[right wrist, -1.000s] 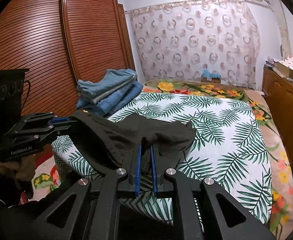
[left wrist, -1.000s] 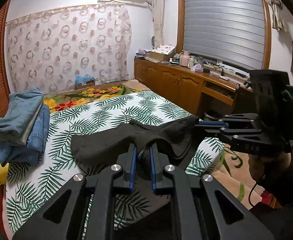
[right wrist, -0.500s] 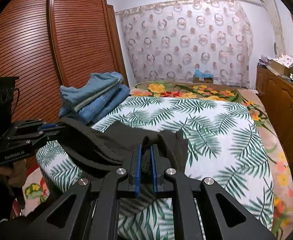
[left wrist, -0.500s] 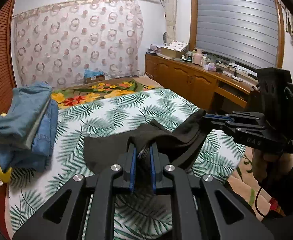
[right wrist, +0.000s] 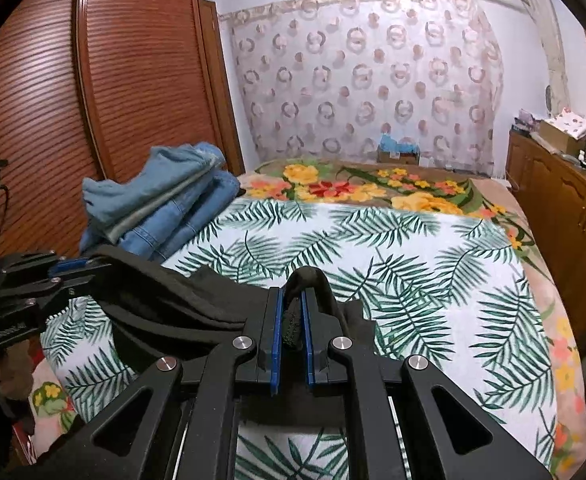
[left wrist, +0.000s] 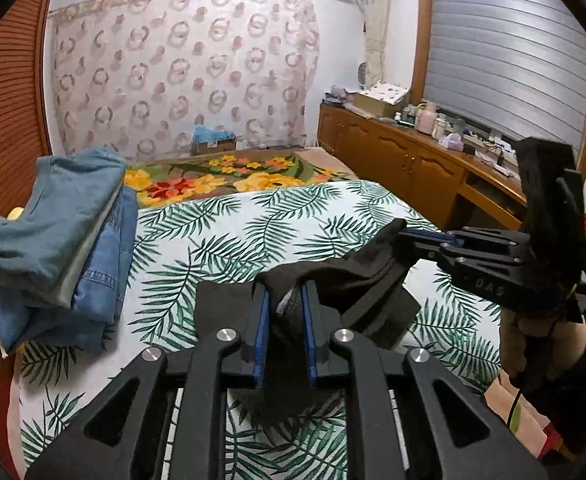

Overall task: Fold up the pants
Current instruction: 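Lower the folded end onto the garment and open both grippers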

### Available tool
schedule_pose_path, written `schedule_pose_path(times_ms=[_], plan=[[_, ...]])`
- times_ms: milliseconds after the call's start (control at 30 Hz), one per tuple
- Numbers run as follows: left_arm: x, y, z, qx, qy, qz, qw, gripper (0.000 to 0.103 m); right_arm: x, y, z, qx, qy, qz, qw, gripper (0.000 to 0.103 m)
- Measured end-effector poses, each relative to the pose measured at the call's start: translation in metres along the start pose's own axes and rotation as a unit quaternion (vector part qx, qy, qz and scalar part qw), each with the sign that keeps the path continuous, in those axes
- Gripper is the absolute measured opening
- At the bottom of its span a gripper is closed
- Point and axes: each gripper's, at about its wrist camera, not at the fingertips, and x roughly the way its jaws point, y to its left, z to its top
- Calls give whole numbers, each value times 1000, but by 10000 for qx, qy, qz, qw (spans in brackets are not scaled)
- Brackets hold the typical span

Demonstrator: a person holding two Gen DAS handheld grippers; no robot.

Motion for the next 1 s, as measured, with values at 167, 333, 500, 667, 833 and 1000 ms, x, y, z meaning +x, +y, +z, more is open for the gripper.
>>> schedule_pose_path(times_ms=[167, 333, 500, 667, 833, 1000], plan=[[4, 11, -1, -57, -1, 300, 9995, 37, 26, -1, 5, -25, 227, -65, 9997, 9], [4, 21, -6, -207, 6, 226, 9995, 72, 41, -4, 3, 134, 316, -34, 9994, 9], [10, 25, -14, -299, 118, 126, 9994, 78, 43, -8, 1, 172, 300, 76, 9994, 12], [14, 24, -24, -328, 220, 32, 9992, 78, 29, -17, 1, 279, 115, -62, 9995, 27], [14, 12, -35, -120, 381, -4, 9992, 71, 9, -32, -10, 299, 108, -38, 9995, 30], [19, 2, -46, -48, 543, -209, 9983, 59, 4, -43, -29, 172, 416, 36, 9990, 30]])
